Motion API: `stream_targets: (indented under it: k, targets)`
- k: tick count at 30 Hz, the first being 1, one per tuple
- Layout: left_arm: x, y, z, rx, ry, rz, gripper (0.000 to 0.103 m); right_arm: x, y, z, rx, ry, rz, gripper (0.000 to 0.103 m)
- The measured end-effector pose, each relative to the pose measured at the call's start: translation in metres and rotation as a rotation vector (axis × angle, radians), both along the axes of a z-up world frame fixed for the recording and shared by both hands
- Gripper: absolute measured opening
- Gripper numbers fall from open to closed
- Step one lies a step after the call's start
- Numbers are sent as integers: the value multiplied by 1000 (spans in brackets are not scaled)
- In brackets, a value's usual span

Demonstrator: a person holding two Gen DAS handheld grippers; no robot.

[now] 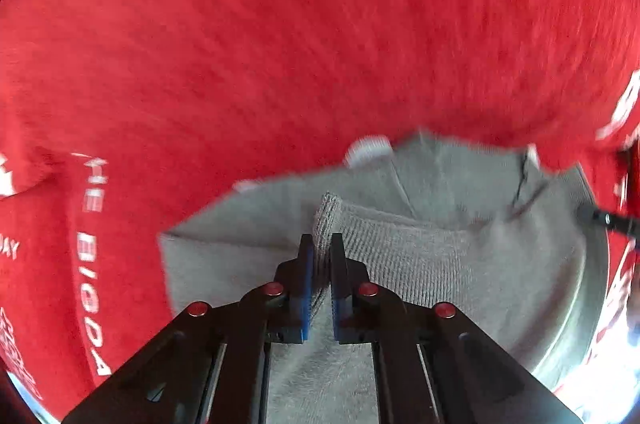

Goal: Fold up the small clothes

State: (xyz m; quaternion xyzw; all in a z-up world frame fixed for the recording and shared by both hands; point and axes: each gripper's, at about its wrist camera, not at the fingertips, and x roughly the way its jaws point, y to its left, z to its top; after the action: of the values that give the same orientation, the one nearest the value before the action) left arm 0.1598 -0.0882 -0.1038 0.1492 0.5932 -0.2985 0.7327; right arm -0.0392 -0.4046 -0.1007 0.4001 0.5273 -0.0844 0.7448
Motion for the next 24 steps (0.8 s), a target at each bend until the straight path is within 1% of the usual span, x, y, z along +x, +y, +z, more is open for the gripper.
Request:
stream_targets:
  k: [1, 2, 3, 5, 7, 8, 10, 12, 13, 14, 15, 17, 20, 22, 24]
  targets:
    - [3, 5, 3, -3, -25, 26, 9, 1, -1, 6, -25, -18, 1, 6]
    - [7, 10, 0, 10, -40, 51, 9, 2, -4, 8, -47, -27, -4, 6]
    - [13, 12, -9, 30, -32, 76, 9, 4, -8, 5, -47, -16, -8, 6]
    - [18, 13, -26, 62, -25, 111, 9, 8, -14, -10, -36, 27, -18, 6]
    - [19, 12, -39, 115, -44, 155, 9, 11, -13, -28, -57, 85, 6, 6]
    - [19, 14, -42, 114, -43, 186, 9, 11, -12, -33, -57, 98, 15, 6]
    - [15, 13, -38, 117, -56, 208, 9, 7, -13, -31, -49, 84, -8, 6]
    - [10, 17, -25, 160, -116, 199, 9, 0, -16, -25, -44, 94, -35, 6]
    - [9, 20, -19, 176, -137, 193, 9, -3, -17, -20, -46, 97, -43, 8]
    - [6, 27, -11, 172, -141, 183, 9, -8, -17, -11, -64, 103, -42, 8]
    - [3, 34, -4, 149, -123, 175, 9, -11, -16, -3, -70, 91, -38, 9]
    - [-8, 50, 9, 99, -67, 158, 9, -23, -10, 18, -34, 29, -25, 10]
    - [-39, 61, 14, 87, -35, 127, 9, -41, 5, 33, 16, 4, 12, 10]
    - [-58, 73, 6, 87, 6, 127, 9, -55, 24, 36, 38, 12, 48, 9]
    - [-71, 83, -13, 115, 35, 148, 9, -70, 42, 26, 60, 50, 76, 9]
